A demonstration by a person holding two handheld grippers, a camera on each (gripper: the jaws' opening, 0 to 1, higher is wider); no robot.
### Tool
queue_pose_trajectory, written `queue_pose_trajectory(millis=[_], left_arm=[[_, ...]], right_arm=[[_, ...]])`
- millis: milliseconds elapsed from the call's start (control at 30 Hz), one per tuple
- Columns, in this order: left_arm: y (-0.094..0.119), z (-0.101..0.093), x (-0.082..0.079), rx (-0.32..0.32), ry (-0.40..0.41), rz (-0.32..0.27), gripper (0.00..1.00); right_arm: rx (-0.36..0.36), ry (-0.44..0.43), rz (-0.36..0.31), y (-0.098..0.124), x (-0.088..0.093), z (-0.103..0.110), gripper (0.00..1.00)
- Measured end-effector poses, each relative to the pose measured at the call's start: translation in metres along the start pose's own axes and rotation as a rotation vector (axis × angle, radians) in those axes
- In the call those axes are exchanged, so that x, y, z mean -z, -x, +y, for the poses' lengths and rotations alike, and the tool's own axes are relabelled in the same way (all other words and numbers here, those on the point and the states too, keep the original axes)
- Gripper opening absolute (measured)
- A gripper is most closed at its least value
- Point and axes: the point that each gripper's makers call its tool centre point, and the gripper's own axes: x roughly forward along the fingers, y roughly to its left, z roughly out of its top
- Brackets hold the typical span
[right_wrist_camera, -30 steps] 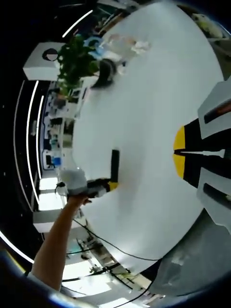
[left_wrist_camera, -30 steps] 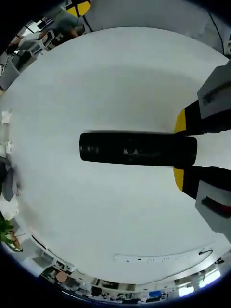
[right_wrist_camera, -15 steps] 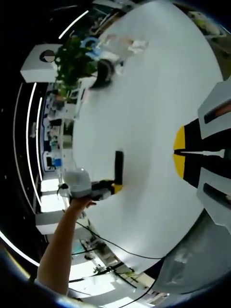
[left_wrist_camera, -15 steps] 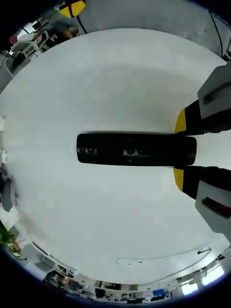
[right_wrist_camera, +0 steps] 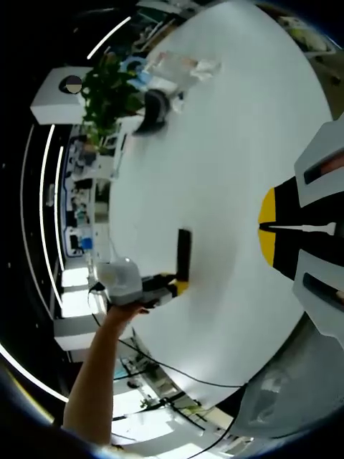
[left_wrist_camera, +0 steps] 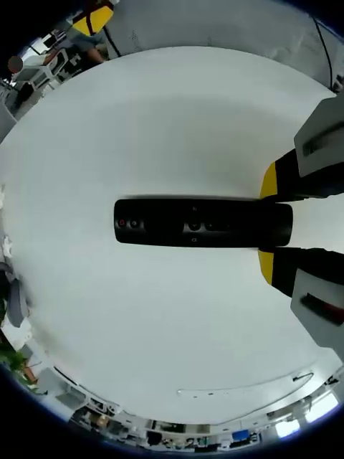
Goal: Press the specified remote control buttons in sequence, fully releasing each button before pressing the next.
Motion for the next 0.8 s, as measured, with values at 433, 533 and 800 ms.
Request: queue_pose_trajectory(millis=[433,533,800], left_arm=[[0.002,-0.013,0.002,0.000,-0.005,0.011,0.23],[0.002,-0.016,0.003,0.004,0.002,0.004,0.23],[0.002,-0.023,0.004,0.000,0.016,-0.007,0.23]], right_arm=[[0.001,-0.008,-0.017,0.001,-0.002,-0.001,0.00],[-0.004,-0.008,-0.018,0.002,-0.003,0.000,0.00],[-0.018,-0.006,-0.022,0.002,-0.004,0.002,0.00]])
